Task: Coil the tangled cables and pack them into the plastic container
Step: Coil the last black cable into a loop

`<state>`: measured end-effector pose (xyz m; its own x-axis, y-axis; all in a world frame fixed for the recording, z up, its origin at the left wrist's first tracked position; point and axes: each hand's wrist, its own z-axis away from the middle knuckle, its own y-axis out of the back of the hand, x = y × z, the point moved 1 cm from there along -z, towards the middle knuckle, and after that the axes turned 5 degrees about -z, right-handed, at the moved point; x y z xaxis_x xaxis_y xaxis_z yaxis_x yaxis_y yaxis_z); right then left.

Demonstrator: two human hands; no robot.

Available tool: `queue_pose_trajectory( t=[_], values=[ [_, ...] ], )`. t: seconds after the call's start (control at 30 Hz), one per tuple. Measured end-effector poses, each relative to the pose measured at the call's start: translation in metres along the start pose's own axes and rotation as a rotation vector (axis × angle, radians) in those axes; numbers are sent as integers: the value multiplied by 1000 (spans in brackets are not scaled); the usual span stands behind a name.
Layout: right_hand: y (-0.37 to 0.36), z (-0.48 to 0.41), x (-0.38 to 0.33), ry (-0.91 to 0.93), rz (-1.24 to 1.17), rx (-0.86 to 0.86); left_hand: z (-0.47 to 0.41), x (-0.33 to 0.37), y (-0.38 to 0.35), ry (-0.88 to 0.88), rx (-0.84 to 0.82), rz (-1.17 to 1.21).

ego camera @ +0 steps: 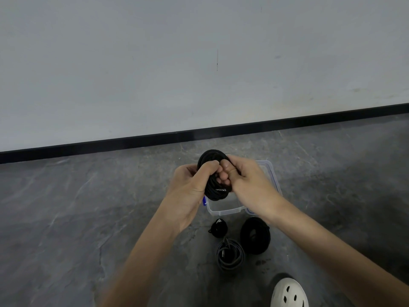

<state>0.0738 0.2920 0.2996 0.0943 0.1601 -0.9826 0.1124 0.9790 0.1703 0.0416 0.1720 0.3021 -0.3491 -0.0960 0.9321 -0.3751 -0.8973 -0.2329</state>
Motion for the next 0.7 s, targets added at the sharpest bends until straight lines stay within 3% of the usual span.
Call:
queue_pose_trajectory(
  t=[0.3, 0.43, 0.7],
  values=[
    [-6, -1, 0, 5, 123, 40, -2, -4, 1, 25, 106, -98],
    [-4, 0, 1, 30, 251, 96, -3, -4, 9, -43, 184, -383],
    [1, 0, 3, 26, 289, 30, -6, -12, 12, -145, 68, -557]
  ],
)
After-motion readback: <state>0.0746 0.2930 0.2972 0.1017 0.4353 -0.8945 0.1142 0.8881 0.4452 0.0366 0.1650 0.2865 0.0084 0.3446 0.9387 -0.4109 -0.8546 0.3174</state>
